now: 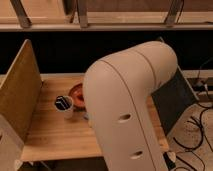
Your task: Wipe the white sponge on the table
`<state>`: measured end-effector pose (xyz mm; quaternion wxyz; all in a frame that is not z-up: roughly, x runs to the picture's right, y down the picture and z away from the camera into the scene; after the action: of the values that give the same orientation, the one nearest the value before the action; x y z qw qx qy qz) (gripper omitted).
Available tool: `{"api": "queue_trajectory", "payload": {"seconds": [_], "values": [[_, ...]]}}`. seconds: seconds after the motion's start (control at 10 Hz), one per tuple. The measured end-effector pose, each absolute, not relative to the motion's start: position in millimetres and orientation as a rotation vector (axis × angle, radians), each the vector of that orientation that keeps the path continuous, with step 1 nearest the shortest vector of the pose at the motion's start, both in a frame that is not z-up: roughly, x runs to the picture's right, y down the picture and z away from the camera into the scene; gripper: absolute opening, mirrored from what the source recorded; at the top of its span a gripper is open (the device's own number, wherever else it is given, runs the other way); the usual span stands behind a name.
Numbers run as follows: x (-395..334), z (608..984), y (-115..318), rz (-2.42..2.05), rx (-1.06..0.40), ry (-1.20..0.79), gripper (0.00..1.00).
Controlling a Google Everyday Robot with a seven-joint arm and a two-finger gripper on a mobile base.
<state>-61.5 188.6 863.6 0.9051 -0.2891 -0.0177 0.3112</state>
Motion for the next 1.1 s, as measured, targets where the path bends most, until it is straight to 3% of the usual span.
{"api": "queue_trajectory", "payload": {"seconds": [0.3, 0.4, 1.1], "values": [[-57, 866, 197, 0.658, -0.614, -0.009, 0.06], [-48, 867, 199, 0.673, -0.619, 0.017, 0.01], [-5, 879, 199, 0.651, -0.622, 0.174, 0.0]]}}
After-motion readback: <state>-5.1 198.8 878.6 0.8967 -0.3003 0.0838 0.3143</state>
